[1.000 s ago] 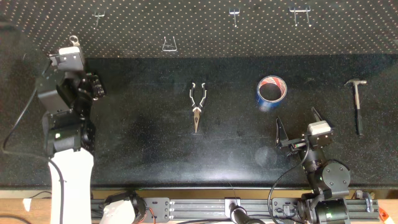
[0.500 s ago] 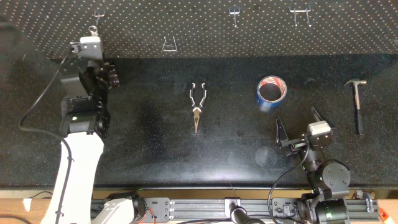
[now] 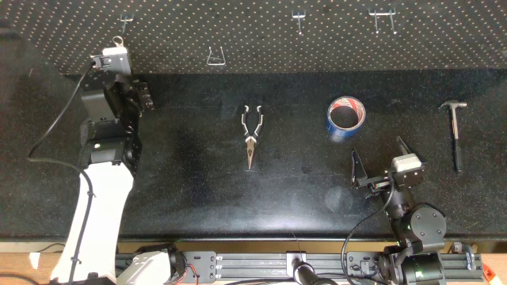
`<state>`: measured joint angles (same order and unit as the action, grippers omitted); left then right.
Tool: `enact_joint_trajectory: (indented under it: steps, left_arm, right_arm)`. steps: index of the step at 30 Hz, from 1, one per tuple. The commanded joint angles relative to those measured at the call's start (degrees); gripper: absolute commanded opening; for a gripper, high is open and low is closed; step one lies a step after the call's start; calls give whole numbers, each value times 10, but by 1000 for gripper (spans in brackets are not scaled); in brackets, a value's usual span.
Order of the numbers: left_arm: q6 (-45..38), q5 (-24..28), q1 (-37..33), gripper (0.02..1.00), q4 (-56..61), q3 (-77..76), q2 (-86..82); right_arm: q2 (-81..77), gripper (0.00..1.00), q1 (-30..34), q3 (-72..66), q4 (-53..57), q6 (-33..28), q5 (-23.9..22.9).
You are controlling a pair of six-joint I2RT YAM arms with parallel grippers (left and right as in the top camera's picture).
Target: Place Tools Onto Pegboard
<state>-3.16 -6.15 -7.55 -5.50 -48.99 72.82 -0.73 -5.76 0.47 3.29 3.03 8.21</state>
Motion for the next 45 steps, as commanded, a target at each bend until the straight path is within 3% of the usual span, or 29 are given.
enact_joint_trajectory:
  steps: [1,6,12,14,15,16,17,19,22,24,25,29,31,33,34,37,39,40,41,43,45]
  left_arm:
    - [-7,8,1,31,16,-5,19]
    - [-10,8,1,29,86,-5,63]
    - [-68,8,0,36,184,-5,134]
    - [-68,8,-12,102,219,-5,151]
    - [-68,8,-20,176,226,-5,152]
    - [-68,8,-34,470,229,-5,149]
    - [-68,8,-42,603,224,-5,143]
    - [-68,8,-54,996,199,-5,105]
    - [-63,12,-54,996,135,-5,39]
    - [-61,43,-33,996,43,-5,-28]
    - [-21,70,-8,996,-33,-5,-69]
    - [188,79,58,996,-249,-5,-140]
    - [190,113,61,996,-258,-5,-159]
    - [190,182,61,996,-248,-5,-180]
    - [190,182,61,996,-248,-5,-180]
    - [192,138,60,998,-240,-5,-177]
    - [241,159,84,996,-239,-5,-165]
    - [271,136,122,996,-239,-5,-154]
    - [322,60,200,998,-247,-5,-133]
    - [370,-21,300,1000,-257,-5,-101]
    - [382,-28,377,998,-271,-32,-44]
  right_arm:
    - [5,982,-4,-2,2,10,-3]
    - [5,980,-4,-2,2,10,-3]
    - [5,982,-4,-2,2,10,-3]
    - [5,982,-4,-2,2,10,-3]
    - [5,982,-4,-2,2,10,-3]
    - [5,982,-4,-2,2,10,-3]
    - [5,982,-4,-2,2,10,-3]
    - [5,982,-4,-2,2,10,-3]
    - [5,982,-4,-2,2,10,-3]
    - [5,982,-4,-2,2,10,-3]
    - [5,982,-4,-2,2,10,-3]
    - [5,982,-4,-2,2,10,-3]
    - [5,982,-4,-2,2,10,-3]
    - [5,982,-4,-2,2,10,-3]
    - [5,982,-4,-2,2,10,-3]
    - [5,982,-4,-2,2,10,-3]
    - [5,982,-4,-2,2,10,-3]
    - [5,982,-4,-2,2,10,-3]
    - [5,982,-4,-2,2,10,-3]
    - [5,982,-4,-2,2,10,-3]
    - [5,982,-4,-2,2,10,-3]
